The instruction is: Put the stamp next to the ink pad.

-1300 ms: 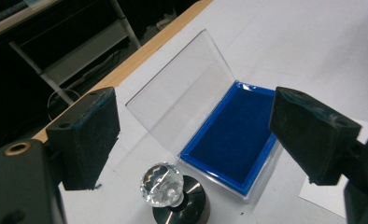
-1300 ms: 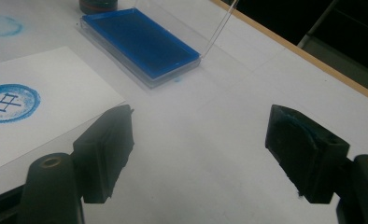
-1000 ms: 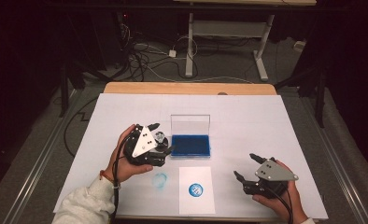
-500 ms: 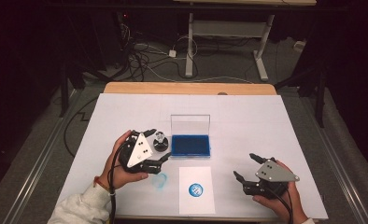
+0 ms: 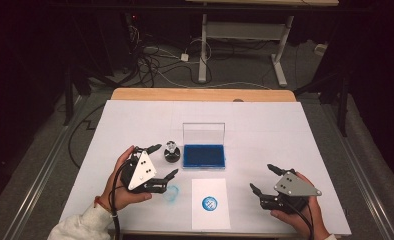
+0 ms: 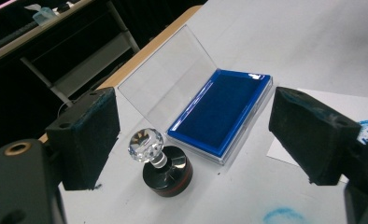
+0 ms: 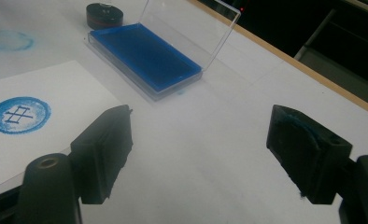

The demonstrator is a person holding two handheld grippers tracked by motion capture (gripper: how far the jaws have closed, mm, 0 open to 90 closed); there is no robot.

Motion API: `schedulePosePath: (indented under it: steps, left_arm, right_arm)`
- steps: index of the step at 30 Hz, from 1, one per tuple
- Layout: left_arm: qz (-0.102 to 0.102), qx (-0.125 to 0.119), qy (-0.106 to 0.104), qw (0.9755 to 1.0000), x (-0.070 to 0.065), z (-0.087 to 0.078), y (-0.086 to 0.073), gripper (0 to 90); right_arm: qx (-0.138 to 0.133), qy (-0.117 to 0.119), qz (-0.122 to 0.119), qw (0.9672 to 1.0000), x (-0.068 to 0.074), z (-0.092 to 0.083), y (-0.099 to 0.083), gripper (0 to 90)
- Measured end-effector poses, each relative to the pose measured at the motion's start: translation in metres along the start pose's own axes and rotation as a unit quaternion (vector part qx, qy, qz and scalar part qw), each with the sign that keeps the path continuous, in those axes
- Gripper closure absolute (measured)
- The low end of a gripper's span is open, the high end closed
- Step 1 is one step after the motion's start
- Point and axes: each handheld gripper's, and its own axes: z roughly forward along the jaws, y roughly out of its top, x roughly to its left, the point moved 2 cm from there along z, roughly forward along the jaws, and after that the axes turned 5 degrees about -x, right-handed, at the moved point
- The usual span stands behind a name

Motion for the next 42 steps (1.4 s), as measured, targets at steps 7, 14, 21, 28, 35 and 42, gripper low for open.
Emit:
schedulePosePath:
  steps: [7, 14, 21, 28, 35, 42]
  left_arm:
    - [-0.006, 0.001, 0.008, 0.9999, 0.002, -0.009, -0.011, 16.2]
    - [-0.007, 0.019, 0.023, 0.9995, 0.001, -0.017, -0.029, 16.2]
    - [-0.025, 0.039, 0.030, 0.9984, -0.001, -0.020, -0.048, 16.2]
    - [-0.034, 0.059, 0.022, 0.9975, 0.001, -0.026, -0.068, 16.2]
    - [-0.051, 0.081, 0.021, 0.9952, 0.000, -0.035, -0.082, 16.2]
    - [-0.049, 0.078, 0.033, 0.9952, -0.001, -0.037, -0.080, 16.2]
  right_arm:
    - [0.000, -0.002, -0.003, 1.0000, 0.001, 0.000, 0.000, 23.2]
    - [0.000, -0.001, -0.003, 1.0000, 0.001, 0.000, 0.000, 23.0]
    - [0.004, -0.004, -0.001, 1.0000, 0.001, 0.001, -0.001, 22.9]
    - [0.007, -0.004, -0.001, 1.0000, 0.001, 0.002, -0.003, 22.9]
    - [0.009, -0.003, -0.001, 1.0000, 0.000, 0.002, -0.004, 22.8]
    - [0.010, -0.002, -0.011, 0.9999, 0.002, 0.003, -0.004, 22.8]
